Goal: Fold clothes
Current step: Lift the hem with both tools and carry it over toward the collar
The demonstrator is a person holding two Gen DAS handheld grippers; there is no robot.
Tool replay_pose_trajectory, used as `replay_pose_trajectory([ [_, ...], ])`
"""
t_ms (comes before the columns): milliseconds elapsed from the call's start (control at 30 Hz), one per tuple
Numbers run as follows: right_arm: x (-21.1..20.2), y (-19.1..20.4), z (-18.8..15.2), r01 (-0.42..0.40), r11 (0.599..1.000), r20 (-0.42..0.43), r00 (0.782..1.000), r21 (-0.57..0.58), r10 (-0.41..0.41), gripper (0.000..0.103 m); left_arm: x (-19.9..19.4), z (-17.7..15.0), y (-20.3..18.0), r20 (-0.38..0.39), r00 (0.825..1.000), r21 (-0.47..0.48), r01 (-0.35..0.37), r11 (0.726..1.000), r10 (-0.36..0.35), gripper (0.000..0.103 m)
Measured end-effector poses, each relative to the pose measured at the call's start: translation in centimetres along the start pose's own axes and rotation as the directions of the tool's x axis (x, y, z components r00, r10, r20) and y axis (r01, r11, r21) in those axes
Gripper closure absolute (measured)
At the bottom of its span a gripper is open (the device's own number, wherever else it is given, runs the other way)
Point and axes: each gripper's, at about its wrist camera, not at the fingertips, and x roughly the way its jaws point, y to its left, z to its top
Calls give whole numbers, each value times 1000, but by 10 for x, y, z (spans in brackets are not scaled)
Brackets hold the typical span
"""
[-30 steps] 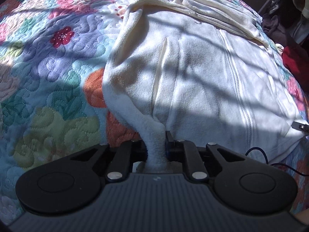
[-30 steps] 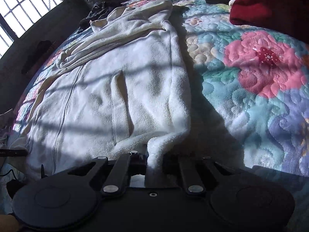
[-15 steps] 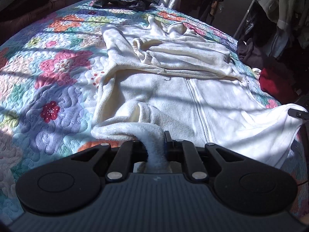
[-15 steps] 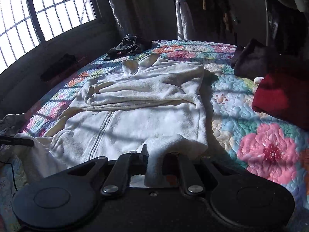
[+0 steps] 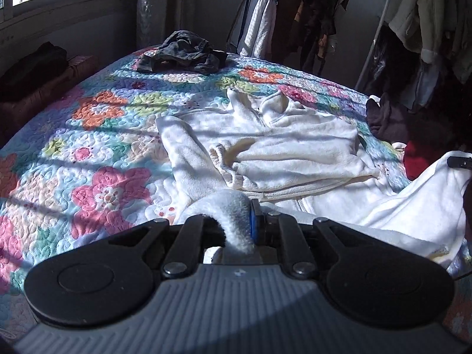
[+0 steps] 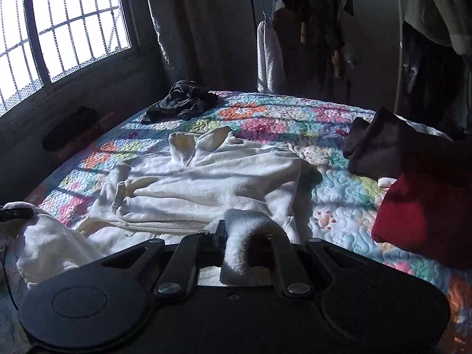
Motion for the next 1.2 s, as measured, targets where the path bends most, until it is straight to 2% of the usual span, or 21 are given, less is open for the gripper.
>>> replay_pose_trajectory([
  [100, 12, 3, 9, 16, 999, -1, 1000, -33, -16, 91, 17, 24, -2, -71, 997, 69, 31, 997, -26, 92],
  [233, 33, 5, 15, 37, 998, -9, 999, -54, -38, 91, 39, 48, 6, -149, 979, 7, 145, 989, -143, 92],
  [267, 39, 5, 16, 40, 998, -9, 999, -51, -40, 91, 44, 51, 6, -156, 976, 7, 155, 988, -152, 92],
  [367, 54, 3, 18, 69, 997, 6, 998, -45, -69, 91, 60, 55, 8, -124, 982, 39, 147, 988, -142, 92],
  [467, 74, 2, 20, 164, 986, 35, 986, -14, -163, 91, 82, 59, 23, -96, 984, -37, 150, 988, -152, 92],
  [533, 91, 3, 24, 192, 981, 48, 980, 17, -193, 91, 96, 60, 41, -42, 983, -124, 173, 977, -179, 92],
  [667, 111, 7, 34, 205, 979, 24, 979, -13, -204, 91, 121, 54, 64, 32, 992, -224, 129, 966, -125, 92],
  [733, 119, 6, 40, 211, 977, 21, 977, -32, -211, 91, 135, 51, 71, -8, 993, -251, 109, 962, -115, 92],
  [800, 130, 3, 47, 215, 976, 15, 977, -37, -214, 91, 141, 54, 81, -16, 991, -263, 127, 956, -136, 92],
  [933, 151, -4, 52, 228, 973, 14, 974, -38, -228, 91, 149, 60, 90, -7, 992, -294, 119, 948, -127, 92],
  [1100, 170, -17, 60, 196, 981, 30, 980, 3, -196, 91, 158, 71, 86, 29, 994, -296, 110, 949, -106, 92],
  [1200, 177, -21, 64, 162, 987, 78, 984, 1, -162, 91, 161, 77, 89, 50, 991, -330, 137, 934, -128, 92],
])
